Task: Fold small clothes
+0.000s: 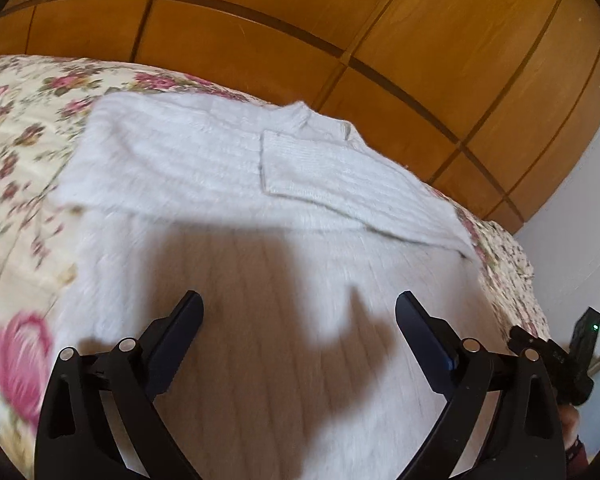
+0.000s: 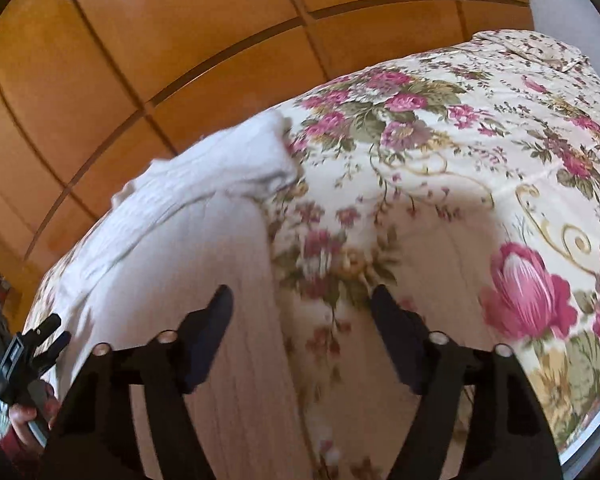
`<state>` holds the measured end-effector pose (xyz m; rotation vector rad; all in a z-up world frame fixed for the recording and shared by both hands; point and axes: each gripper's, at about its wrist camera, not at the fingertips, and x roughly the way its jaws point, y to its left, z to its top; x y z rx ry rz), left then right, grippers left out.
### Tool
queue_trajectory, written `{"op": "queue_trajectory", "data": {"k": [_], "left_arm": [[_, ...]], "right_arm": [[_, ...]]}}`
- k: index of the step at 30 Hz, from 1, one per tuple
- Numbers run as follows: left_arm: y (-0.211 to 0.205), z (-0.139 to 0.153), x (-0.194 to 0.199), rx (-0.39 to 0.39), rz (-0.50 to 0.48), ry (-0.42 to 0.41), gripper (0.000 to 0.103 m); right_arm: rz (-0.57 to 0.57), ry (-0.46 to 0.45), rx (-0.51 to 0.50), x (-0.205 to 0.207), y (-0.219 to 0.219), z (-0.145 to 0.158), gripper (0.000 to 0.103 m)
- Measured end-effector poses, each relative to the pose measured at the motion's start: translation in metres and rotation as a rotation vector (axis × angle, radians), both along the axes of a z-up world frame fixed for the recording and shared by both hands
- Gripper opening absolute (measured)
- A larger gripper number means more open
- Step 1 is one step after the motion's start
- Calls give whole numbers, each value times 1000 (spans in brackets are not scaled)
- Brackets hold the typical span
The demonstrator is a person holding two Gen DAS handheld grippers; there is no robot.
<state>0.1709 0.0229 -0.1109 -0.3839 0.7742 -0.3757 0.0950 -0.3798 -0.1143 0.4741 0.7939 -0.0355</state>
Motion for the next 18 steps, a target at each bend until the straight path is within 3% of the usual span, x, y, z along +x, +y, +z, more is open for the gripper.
{"op": "queue_trajectory", "data": {"k": [5,8,10,15,18], "left_arm": [[31,0,-37,-4,9,-14,94],[58,-4,-62,-35,21,-5,80],[76,-7,-77,-64,24,14,73],[99,-20,-108,-126,15,64,70],[96,-23,-118,-168,-18,59,70]], "right_arm": [[89,-9,54,-26,-3,-2,58],[123,-1,129,-40,-7,-9,46],[135,-4,188,-51,-10,-15,45],[184,-42,330,-70,-9,-24,45],[219,-58,365,-78,0,-28,45]]}}
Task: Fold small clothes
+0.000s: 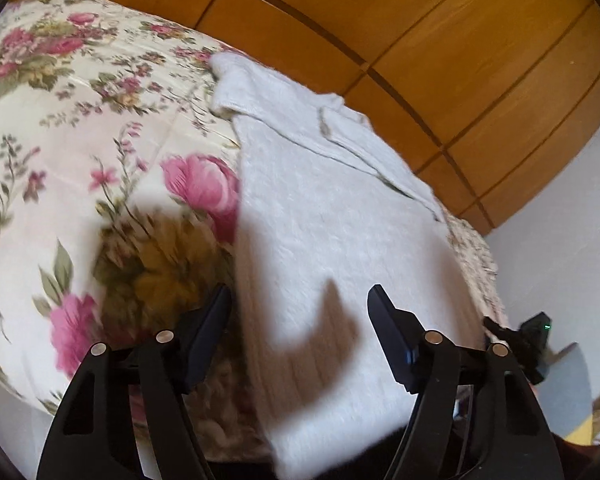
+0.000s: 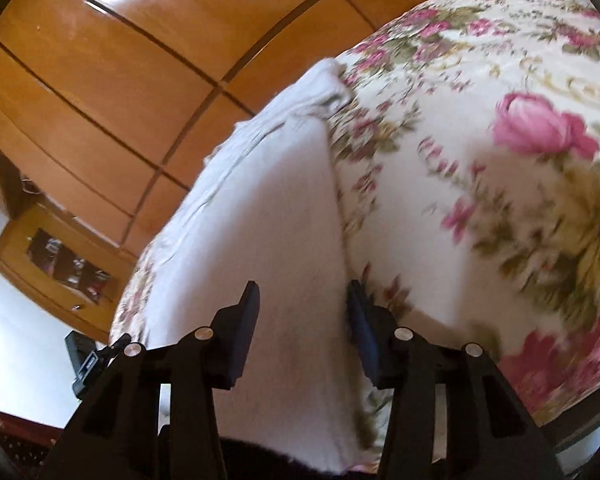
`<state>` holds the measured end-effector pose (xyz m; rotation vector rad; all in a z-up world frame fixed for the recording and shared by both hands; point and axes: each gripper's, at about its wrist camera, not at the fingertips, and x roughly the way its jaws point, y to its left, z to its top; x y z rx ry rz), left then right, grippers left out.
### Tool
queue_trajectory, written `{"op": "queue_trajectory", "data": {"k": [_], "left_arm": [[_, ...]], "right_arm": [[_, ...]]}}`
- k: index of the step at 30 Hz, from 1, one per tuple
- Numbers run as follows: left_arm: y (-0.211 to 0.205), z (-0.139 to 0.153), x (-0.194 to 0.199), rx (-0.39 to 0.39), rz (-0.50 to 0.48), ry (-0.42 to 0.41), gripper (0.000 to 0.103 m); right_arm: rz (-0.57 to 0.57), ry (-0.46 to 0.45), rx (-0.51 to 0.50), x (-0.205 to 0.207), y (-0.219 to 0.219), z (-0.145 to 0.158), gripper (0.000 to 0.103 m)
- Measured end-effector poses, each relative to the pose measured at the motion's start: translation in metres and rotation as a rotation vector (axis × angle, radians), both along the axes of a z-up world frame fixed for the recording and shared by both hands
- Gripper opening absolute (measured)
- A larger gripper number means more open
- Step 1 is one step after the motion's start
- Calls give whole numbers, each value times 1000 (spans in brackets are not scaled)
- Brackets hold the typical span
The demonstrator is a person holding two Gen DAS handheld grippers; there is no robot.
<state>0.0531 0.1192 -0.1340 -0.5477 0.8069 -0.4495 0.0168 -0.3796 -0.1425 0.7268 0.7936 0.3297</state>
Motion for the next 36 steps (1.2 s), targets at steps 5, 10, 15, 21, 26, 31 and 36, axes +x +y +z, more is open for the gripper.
{"op": "queue_trajectory", "data": {"k": [5,10,15,21,26,31,36], "left_arm": [[-22,-7,-8,-42,-91,17,70],[-33,-7,-10,-5,-136,35,61],[-48,-2,-7,117,-236,77,21],[-30,21,-8,-5,-259,69,9],[-12,38,-17,-103,-249,26,5],[-4,48,-25,-167,-253,-1,4],[8,61,-37,-226,-268,-33,4]], "right_arm": [[52,-39,-27,-6,20,-2,45],[37,-22,-59,-7,25,-2,19],[43,4,-49,-4,27,-1,10],[107,-137,86,-18,25,18,9],[161,-244,164,-32,31,38,8],[157,-284,239,-40,23,43,6],[178,-299,262,-44,23,49,6]]}}
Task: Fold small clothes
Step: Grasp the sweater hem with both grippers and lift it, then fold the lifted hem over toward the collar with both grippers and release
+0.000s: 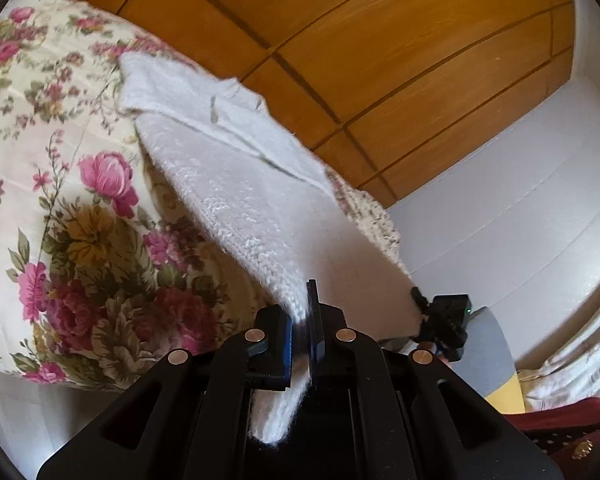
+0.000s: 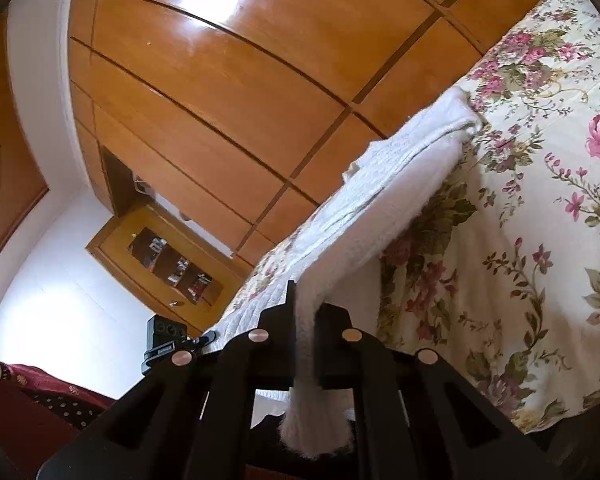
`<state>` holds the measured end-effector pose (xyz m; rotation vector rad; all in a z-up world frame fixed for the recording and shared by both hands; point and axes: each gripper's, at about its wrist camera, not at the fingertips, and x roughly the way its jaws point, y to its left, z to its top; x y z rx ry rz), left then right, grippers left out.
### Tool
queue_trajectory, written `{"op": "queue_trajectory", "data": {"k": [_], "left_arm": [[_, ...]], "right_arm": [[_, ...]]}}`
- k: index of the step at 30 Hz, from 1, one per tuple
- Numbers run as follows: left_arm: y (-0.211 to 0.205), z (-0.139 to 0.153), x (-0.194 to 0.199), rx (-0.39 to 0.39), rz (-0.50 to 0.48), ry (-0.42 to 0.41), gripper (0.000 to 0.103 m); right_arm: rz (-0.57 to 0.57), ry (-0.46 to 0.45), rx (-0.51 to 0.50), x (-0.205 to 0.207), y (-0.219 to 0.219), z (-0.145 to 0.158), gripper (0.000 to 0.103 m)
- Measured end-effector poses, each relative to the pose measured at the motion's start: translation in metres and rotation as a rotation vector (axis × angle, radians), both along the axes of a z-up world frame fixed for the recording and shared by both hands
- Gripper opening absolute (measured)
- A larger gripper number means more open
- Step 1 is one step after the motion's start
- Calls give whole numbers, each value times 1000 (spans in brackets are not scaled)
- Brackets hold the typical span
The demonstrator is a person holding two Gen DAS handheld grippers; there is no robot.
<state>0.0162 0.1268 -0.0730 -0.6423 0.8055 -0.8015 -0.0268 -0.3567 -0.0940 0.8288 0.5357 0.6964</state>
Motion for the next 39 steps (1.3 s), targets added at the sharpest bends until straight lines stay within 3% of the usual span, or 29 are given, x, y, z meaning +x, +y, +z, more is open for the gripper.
{"op": "queue_trajectory", "data": {"k": [5,8,12,16,20,25,32,39], "left_arm": [[11,21,-15,-43,-23,-38,4],[27,30,-32,-141,-50,-58,4],[34,39,-53,-174,-78,-54,4],[43,46,-72,-314,-153,-25,4],[54,40,-68,-440,-143,27,4],[64,16,-33,-478,-45,111,4],[58,9,23,-453,29,145,4],[63,-20,80,-456,156,256,4]], "right_arm": [[46,-25,41,-11,1,7,5],[59,-54,85,-29,-4,13,5],[43,-66,230,-57,-14,20,5],[67,-103,329,-77,-12,32,5],[66,-130,381,-84,-14,41,6],[24,-91,395,-60,-21,37,6],[-92,28,448,18,-39,19,6],[-189,192,486,94,-53,-11,6]]}}
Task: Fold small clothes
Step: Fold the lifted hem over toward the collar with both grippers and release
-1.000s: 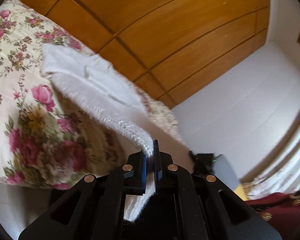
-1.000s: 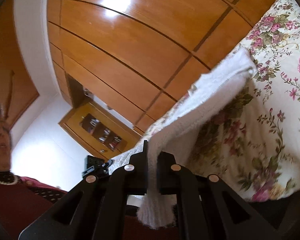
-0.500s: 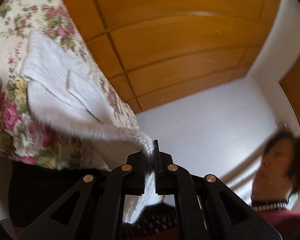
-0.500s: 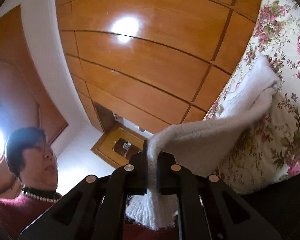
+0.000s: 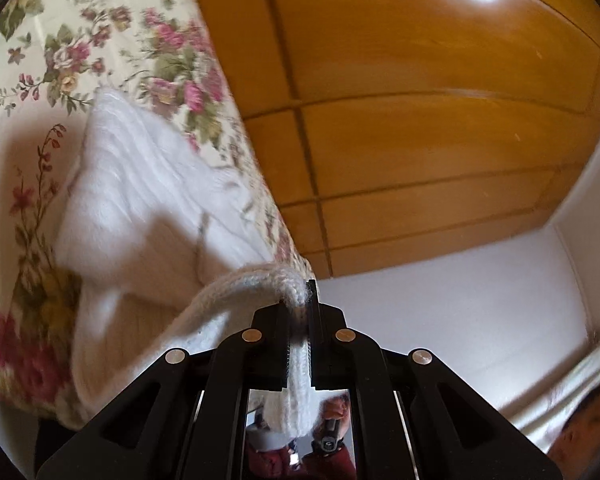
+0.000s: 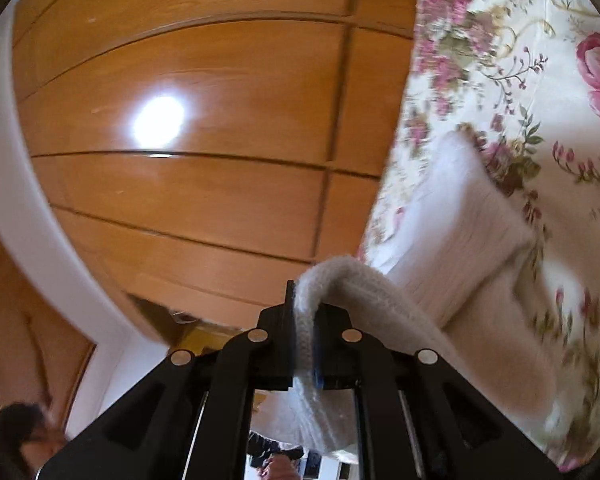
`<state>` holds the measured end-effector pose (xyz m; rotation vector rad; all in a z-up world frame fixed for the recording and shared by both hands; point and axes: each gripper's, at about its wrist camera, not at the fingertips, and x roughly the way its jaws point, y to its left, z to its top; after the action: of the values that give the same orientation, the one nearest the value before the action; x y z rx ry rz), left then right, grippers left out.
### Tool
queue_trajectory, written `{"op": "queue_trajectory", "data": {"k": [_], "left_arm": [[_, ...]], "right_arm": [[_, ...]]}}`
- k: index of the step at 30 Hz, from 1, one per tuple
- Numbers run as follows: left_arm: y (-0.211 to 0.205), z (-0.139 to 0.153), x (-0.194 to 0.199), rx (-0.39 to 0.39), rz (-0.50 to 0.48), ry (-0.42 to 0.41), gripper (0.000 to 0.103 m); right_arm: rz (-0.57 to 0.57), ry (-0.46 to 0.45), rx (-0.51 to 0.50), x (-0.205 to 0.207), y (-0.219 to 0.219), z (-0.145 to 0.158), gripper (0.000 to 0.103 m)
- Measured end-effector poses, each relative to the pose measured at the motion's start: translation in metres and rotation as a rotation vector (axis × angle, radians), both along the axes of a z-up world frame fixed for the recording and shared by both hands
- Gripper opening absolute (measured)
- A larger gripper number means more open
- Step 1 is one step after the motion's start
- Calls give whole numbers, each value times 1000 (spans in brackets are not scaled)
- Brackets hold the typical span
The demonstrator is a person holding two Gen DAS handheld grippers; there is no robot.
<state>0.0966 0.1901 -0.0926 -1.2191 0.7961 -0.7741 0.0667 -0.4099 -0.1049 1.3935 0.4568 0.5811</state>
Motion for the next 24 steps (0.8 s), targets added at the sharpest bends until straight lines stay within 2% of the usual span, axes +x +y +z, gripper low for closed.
{"op": "queue_trajectory", "data": {"k": [2,7,10,12,13,15,16,18,21,23,24], "left_arm": [[1,-12,15,-11,23,45,4],[2,-34,40,18,81,121,4],[4,-47,53,44,118,163,7],[5,-52,59,71,157,190,31],[6,-54,61,56,177,187,38],[11,-56,63,-8,232,175,57],[14,-54,64,-21,256,166,61],[17,-47,67,30,293,152,66],[12,-32,68,200,306,107,70],[6,-28,64,250,296,88,70],[5,-29,62,257,290,83,70]], "right_arm": [[6,34,-26,19,1,-6,6],[6,97,-75,58,6,-14,6],[-8,146,-131,75,7,-22,13],[-43,195,-166,82,5,-32,37],[-57,202,-159,79,5,-35,47],[-106,200,-108,80,-1,-47,48],[-122,188,-97,80,-2,-48,50],[-138,169,-118,80,-3,-48,50],[-121,158,-226,78,2,-37,55],[-112,146,-264,74,7,-26,68],[-102,137,-263,77,12,-23,70]]}}
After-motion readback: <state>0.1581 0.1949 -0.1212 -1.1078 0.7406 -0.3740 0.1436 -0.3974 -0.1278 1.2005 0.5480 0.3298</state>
